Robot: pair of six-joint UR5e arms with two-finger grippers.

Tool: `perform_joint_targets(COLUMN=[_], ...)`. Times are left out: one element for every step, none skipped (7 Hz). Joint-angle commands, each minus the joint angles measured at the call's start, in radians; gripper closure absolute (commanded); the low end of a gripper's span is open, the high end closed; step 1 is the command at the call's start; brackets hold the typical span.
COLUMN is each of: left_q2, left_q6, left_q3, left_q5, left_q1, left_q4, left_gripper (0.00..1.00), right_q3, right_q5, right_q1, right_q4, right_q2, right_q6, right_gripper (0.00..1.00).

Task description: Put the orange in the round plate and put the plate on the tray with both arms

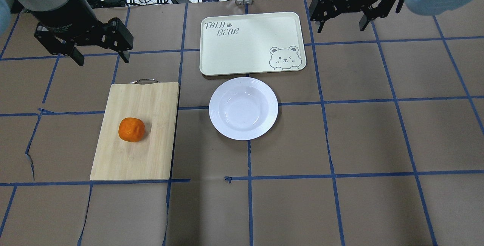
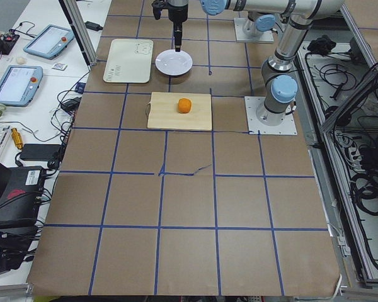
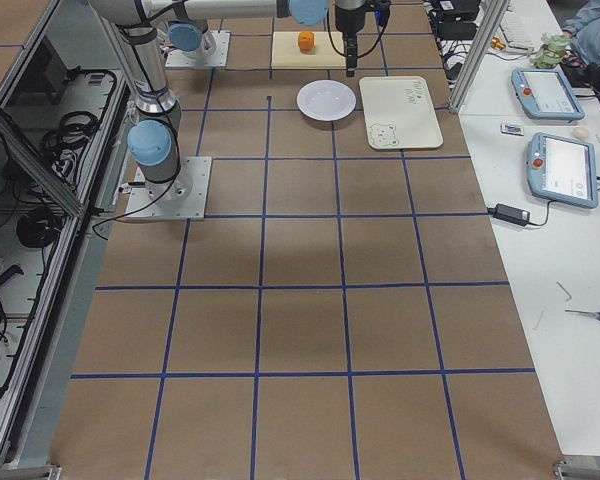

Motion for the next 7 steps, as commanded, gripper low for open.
perform_joint_targets(left_q2=[0.0,0.0,0.0,0.0,0.0,0.0,0.002], left_q6=[0.001,0.001,0.001,0.001,-0.001,-0.001,-0.009], left_q3=[0.0,0.0,0.0,0.0,0.0,0.0,0.001], left_q5=[0.001,0.0,0.0,-0.002,0.0,-0.002,0.0], left_q1=[0.0,0.0,0.0,0.0,0.0,0.0,0.0], left_q4=[0.001,-0.001,-0.001,-0.001,0.001,-0.006,-0.004], left_gripper=[0.0,0.0,0.0,0.0,0.0,0.0,0.0], right_q3=[0.0,0.0,0.0,0.0,0.0,0.0,0.0], right_q5=[-0.001,-0.001,-0.001,-0.001,-0.001,-0.001,-0.001], right_q1=[0.0,0.0,0.0,0.0,0.0,-0.001,-0.001], right_q4=[-0.013,-0.008,-0.007,-0.007,-0.007,-0.005,-0.004], right_q2=[0.0,0.0,0.0,0.0,0.0,0.0,0.0], right_q6=[-0.015,-0.005,-0.003,-0.005,-0.005,-0.005,-0.003], right_gripper=[0.0,0.0,0.0,0.0,0.0,0.0,0.0])
